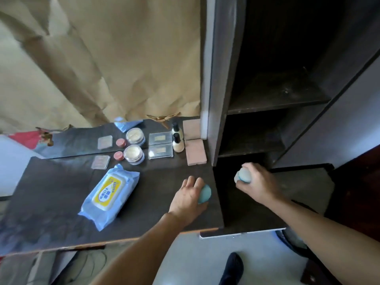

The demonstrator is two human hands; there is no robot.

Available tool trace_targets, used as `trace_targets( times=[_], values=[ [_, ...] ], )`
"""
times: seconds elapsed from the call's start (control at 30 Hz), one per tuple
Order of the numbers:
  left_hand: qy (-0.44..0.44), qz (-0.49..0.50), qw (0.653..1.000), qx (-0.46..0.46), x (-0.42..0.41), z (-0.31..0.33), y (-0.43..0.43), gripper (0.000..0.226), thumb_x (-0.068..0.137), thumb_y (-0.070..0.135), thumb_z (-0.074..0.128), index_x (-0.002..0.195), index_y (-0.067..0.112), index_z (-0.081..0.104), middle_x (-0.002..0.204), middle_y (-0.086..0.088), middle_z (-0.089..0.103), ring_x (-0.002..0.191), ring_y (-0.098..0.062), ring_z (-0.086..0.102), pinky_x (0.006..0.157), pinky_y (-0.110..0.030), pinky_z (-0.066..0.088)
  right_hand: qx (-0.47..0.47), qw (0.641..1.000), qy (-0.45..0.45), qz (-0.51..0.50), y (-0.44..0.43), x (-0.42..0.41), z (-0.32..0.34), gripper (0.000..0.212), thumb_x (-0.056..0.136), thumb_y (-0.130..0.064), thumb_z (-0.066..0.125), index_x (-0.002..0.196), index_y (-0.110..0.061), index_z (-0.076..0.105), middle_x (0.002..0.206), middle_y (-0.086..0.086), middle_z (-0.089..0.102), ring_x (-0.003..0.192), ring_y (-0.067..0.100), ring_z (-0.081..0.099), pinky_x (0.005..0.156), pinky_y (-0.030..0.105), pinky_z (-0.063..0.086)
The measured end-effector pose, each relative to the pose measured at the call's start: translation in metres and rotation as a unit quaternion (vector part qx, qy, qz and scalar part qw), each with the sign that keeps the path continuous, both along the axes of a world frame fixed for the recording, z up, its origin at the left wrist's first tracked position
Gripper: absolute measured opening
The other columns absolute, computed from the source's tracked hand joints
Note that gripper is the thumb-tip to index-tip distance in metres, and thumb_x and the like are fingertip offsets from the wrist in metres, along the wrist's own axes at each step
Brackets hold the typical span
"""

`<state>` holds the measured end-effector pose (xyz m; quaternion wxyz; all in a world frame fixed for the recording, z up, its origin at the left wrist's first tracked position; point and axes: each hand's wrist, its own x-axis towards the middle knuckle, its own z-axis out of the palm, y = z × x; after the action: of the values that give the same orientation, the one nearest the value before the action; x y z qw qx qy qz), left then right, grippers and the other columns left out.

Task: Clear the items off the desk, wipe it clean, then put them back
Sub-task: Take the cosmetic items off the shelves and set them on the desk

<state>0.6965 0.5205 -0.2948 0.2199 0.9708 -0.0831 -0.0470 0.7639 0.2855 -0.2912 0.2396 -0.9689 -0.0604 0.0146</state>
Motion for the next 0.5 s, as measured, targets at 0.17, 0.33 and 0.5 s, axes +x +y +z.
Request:
trace_targets(
  times=[0.17,0.33,0.5],
  values=[
    [-0.010,0.073,0.997,0.010,-0.066,0.016,0.113,0.050,0.072,0.031,0.073,0.113,0.013,0.049,0.111,-0.007,0.048,0.101,-0.028,0.049,0.086,-0.040,0.045,0.009,0.998,0.009,0.056,0.115,-0.052,0.011,0.045,0.067,-0.048,0.073,0.102,-0.024,0.057,0.098,-0.001,0.063,0.088,0.023,0.062,0.071,0.032,0.050],
    [-0.025,0.168,0.985,0.004,-0.118,0.038,0.219,0.053,0.073,0.027,0.073,0.117,0.010,0.051,0.117,-0.010,0.050,0.106,-0.033,0.049,0.084,-0.044,0.046,0.036,0.992,-0.008,0.124,0.233,-0.076,0.026,0.042,0.070,-0.054,0.069,0.100,-0.028,0.056,0.099,-0.005,0.063,0.087,0.023,0.062,0.071,0.033,0.050],
    [-0.038,0.259,0.965,0.004,-0.148,0.049,0.305,0.048,0.068,0.028,0.075,0.107,0.011,0.052,0.107,-0.006,0.050,0.099,-0.030,0.050,0.076,-0.043,0.048,0.023,0.979,0.004,0.201,0.331,-0.077,0.037,0.045,0.075,-0.061,0.061,0.105,-0.029,0.053,0.105,-0.006,0.064,0.094,0.024,0.062,0.075,0.034,0.048]
  ],
)
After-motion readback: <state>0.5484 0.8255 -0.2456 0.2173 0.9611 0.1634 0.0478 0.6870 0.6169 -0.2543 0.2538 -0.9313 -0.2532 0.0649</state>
